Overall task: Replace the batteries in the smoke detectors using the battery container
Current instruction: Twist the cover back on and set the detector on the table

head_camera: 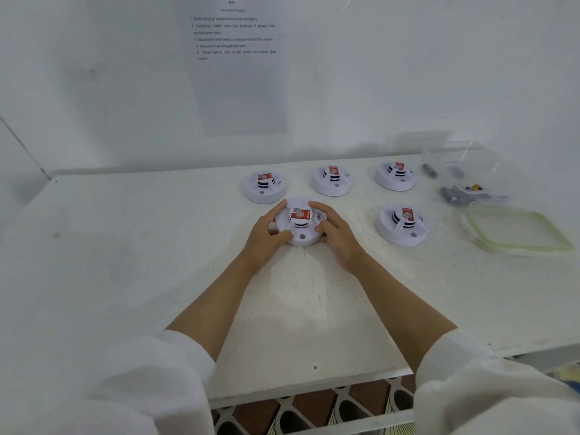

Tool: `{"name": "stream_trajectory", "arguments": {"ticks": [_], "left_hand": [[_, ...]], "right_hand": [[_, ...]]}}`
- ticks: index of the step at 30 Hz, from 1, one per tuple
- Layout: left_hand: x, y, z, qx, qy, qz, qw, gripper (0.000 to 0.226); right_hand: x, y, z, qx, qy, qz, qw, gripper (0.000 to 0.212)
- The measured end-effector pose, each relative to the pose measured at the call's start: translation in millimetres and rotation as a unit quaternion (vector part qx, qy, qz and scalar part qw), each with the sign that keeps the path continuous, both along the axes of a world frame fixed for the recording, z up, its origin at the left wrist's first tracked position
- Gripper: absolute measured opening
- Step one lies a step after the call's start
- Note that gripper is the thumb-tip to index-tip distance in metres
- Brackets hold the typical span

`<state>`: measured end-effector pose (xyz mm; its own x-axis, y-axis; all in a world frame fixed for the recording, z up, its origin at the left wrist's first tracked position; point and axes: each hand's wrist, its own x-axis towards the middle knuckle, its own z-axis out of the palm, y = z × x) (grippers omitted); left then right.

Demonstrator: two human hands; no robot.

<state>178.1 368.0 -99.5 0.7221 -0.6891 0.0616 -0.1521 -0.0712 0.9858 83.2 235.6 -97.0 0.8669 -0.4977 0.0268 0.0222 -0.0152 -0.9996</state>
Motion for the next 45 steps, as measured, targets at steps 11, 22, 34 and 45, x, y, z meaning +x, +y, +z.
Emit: {"name": "stream_trajectory", "arguments": {"ticks": [11,22,34,45], "left_hand": [[-3,0,3,0.004,0.0,0.004,1.0,0.062],[0,3,7,0.092,-0.05,-0.011,0.995,0.066],[-6,9,7,0.122,-0.063,-0.011,0.99,0.063],[-14,9,-2,0.102,-0.059,0.036,0.992,0.055]], "right_hand": [[-1,1,1,-0.021,0.008,-0.005,1.0,0.042],[-12,6,14,-0.062,0.036,0.007,0.997,0.048],[-16,7,9,-0.105,0.061,0.018,0.992,0.045],[-16,6,13,-0.116,0.097,0.026,0.988,0.045]]}}
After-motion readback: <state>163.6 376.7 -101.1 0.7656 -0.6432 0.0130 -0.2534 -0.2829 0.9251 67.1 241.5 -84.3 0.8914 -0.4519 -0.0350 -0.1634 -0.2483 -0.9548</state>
